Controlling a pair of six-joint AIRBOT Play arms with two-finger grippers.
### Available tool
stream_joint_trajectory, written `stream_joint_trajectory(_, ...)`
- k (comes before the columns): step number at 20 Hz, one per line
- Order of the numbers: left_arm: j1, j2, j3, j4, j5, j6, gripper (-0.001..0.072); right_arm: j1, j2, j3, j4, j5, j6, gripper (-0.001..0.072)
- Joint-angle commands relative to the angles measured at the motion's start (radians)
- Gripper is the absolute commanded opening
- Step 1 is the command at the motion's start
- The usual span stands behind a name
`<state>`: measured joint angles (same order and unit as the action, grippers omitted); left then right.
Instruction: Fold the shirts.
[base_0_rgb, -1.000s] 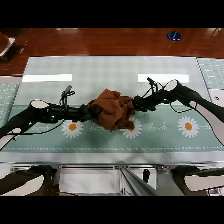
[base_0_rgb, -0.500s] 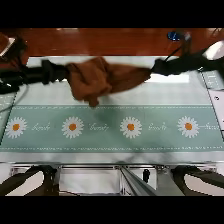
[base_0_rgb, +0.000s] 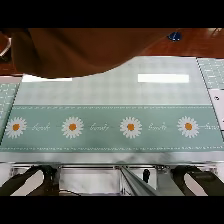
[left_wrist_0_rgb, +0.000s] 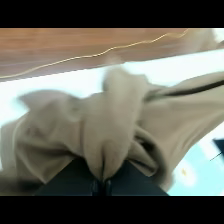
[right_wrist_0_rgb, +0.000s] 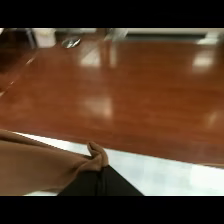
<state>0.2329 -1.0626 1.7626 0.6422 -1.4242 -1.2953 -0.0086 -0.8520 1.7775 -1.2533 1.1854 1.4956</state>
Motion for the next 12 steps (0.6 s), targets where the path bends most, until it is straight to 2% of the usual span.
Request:
stream_joint_trajectory(1, 0.002, 0.104, 0.074, 0.169, -0.166, -0.027, 0.0024, -0.003, 0.149, 0.021, -0.114, 0.080, 0.034, 0.0020)
stream_joint_trajectory(7, -0.124, 0.292, 0.003, 0.377, -0.186, -0.046, 0.0024, -0.003, 0.251, -0.048, -0.276, 0.370, 0.097, 0.0020)
stream_joint_trajectory(9, -0.187, 0.317, -0.097, 0.387, -0.193, -0.046, 0.0024, -0.003, 0.296, -0.159, -0.302, 0.425, 0.120, 0.0021)
stream_joint_trajectory(12, -0.251, 0.307, -0.327, 0.388, -0.206, -0.045, 0.0024, -0.003, 0.370, -0.402, -0.301, 0.428, 0.165, 0.0020)
